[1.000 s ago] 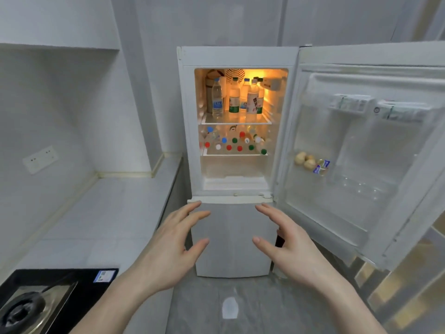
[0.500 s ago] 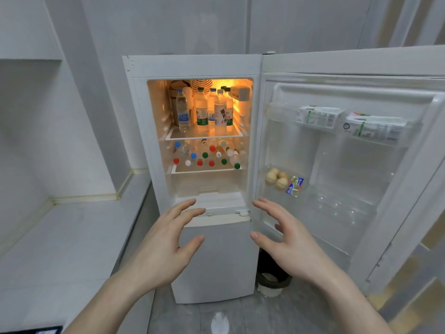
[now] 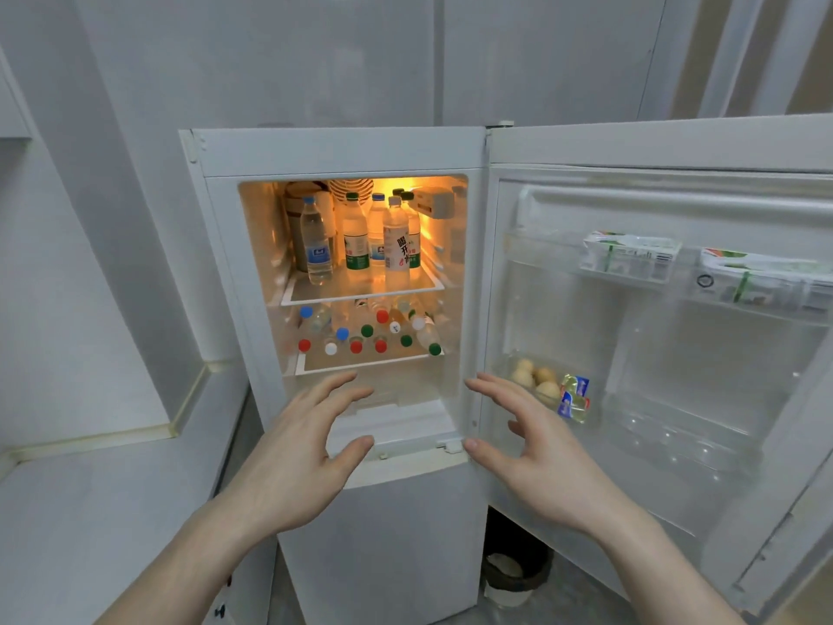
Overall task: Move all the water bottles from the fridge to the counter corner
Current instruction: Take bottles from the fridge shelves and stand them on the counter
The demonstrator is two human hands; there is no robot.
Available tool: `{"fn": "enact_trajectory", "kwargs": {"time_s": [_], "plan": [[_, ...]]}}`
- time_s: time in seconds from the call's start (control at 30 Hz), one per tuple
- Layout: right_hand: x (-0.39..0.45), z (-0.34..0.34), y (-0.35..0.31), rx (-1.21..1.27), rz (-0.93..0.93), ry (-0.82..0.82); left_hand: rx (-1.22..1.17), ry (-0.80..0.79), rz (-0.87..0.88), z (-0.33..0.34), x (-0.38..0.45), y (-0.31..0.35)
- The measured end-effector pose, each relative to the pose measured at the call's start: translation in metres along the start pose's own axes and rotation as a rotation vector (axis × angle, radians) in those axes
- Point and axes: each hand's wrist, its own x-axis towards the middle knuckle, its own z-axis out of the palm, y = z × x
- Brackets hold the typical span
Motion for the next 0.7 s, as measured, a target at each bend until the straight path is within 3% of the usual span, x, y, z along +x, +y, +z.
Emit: {"fn": "enact_trajectory", "kwargs": {"time_s": [0.4, 0.7], "plan": [[0.134, 0.068, -0.035, 0.014, -0.038, 0.07, -0.026, 0.028, -0.026, -0.034, 0.082, -0.128], [0.216, 0.096, -0.025, 0.099, 0.042, 0.097, -0.083, -0.001, -0.015, -0.032, 0.169, -0.164]]}}
